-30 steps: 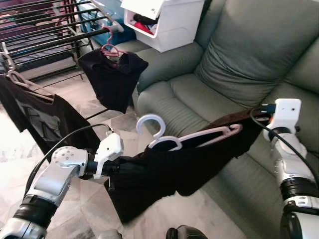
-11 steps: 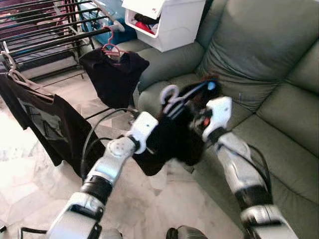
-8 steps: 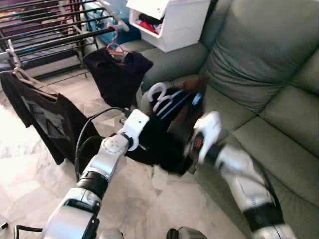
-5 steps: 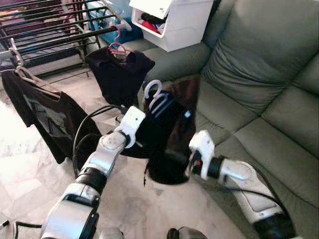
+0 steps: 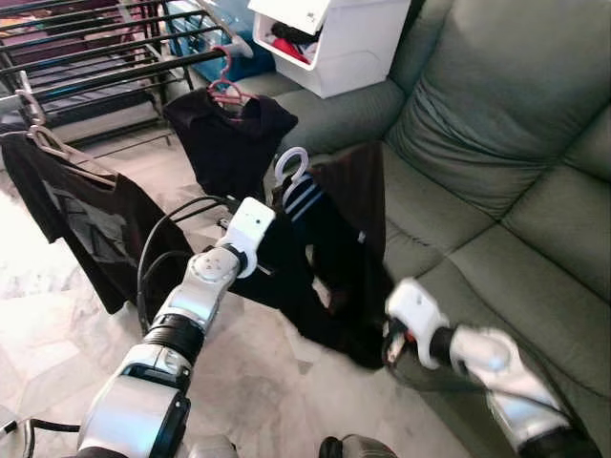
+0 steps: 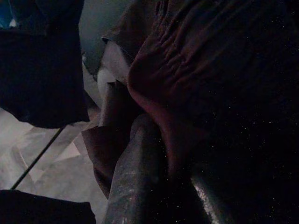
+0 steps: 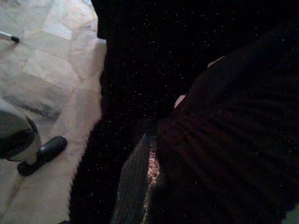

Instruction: Hang hanger

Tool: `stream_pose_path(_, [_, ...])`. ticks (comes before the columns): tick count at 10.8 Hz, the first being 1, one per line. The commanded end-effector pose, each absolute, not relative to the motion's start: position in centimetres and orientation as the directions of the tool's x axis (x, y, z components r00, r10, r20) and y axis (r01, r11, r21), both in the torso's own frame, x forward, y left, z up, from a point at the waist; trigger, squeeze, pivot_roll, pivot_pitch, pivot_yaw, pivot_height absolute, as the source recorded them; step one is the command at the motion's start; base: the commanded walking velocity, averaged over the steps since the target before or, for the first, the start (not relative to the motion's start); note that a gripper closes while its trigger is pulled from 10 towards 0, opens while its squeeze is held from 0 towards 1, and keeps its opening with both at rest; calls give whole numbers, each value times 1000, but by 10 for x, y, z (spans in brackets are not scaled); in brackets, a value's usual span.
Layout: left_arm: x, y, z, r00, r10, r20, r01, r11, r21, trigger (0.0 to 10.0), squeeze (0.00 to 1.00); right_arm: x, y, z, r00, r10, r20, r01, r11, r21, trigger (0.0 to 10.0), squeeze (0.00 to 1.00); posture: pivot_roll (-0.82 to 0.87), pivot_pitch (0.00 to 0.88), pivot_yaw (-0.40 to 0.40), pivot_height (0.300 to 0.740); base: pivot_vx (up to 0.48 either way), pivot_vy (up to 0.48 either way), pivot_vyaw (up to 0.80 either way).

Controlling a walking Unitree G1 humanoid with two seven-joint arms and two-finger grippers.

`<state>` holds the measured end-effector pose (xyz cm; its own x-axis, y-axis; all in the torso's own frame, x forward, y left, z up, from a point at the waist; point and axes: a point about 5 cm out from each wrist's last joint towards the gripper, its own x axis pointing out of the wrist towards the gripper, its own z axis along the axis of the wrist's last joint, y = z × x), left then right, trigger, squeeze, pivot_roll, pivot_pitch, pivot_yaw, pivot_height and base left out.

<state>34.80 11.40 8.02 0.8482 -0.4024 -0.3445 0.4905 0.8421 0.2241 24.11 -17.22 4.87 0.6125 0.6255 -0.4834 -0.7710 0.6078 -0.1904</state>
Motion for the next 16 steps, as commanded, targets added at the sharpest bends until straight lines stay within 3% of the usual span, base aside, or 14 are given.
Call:
stream_pose_path(1, [361, 120, 102, 891, -371, -262, 431, 872, 232, 0, 0, 247, -175, 54, 667, 597, -445, -733, 634, -247, 10000, 0, -113, 0, -42, 740, 0, 0, 0])
stream_pose_path(2, [361, 121, 102, 893, -366, -263, 427, 873, 235, 0, 0, 262, -172, 77, 776, 571, -267, -630, 690, -357, 10000, 1000, -116, 0, -40, 740, 0, 0, 0])
stream_pose_path(3, [362, 122, 102, 901, -348, -259, 409, 880, 242, 0, 0, 259, -162, 80, 752, 614, -238, -657, 677, -332, 10000, 1000, -117, 0, -41, 740, 0, 0, 0])
stream_pose_path(4, [364, 124, 104, 915, -319, -247, 378, 893, 246, 0, 0, 246, -145, 75, 654, 703, -280, -754, 579, -309, 10000, 1000, -117, 0, -42, 740, 0, 0, 0])
stream_pose_path(6, [366, 128, 106, 930, -287, -230, 342, 906, 250, 0, 0, 223, -138, 59, 484, 776, -404, -870, 376, -319, 10000, 1000, -115, 0, -45, 740, 0, 0, 0])
stream_pose_path(7, [368, 133, 107, 940, -260, -219, 313, 914, 257, 0, 0, 215, -143, 53, 435, 770, -467, -899, 338, -280, 10000, 1000, -116, 0, -47, 740, 0, 0, 0])
stream_pose_path(9, [371, 142, 111, 960, -200, -196, 246, 935, 254, 0, 0, 218, -167, 50, 432, 692, -579, -900, 292, -322, 10000, 1000, -122, 0, -49, 740, 0, 0, 0])
stream_pose_path(10, [372, 140, 113, 959, -210, -190, 254, 936, 245, 0, 0, 243, -181, 62, 619, 622, -479, -780, 417, -466, 10000, 1000, -124, 0, -48, 740, 0, 0, 0])
stream_pose_path(11, [372, 139, 113, 959, -213, -188, 256, 936, 244, 0, 0, 254, -183, 76, 703, 606, -371, -700, 501, -508, 10000, 1000, -125, 0, -47, 740, 0, 0, 0])
stream_pose_path(12, [372, 139, 113, 958, -214, -189, 256, 936, 240, 0, 0, 262, -181, 92, 750, 616, -243, -654, 632, -416, 10000, 1000, -130, 0, -45, 740, 0, 0, 0])
stream_pose_path(13, [372, 139, 112, 956, -221, -193, 263, 937, 230, 0, 0, 265, -178, 104, 760, 635, -142, -646, 710, -282, 10000, 1000, -133, 0, -42, 740, 0, 0, 0])
stream_pose_path(14, [373, 138, 113, 955, -229, -189, 269, 936, 228, 0, 0, 262, -174, 106, 720, 680, -135, -693, 700, -172, 10000, 1000, -132, 0, -41, 740, 0, 0, 0])
stream_pose_path(15, [374, 138, 114, 953, -239, -184, 279, 931, 237, 0, 0, 259, -172, 104, 682, 716, -152, -731, 661, -169, 10000, 1000, -132, 0, -41, 740, 0, 0, 0])
stream_pose_path(16, [374, 140, 117, 944, -278, -177, 318, 910, 266, 0, 0, 256, -176, 104, 636, 740, -217, -769, 584, -259, 10000, 1000, -133, 0, -39, 740, 0, 0, 0])
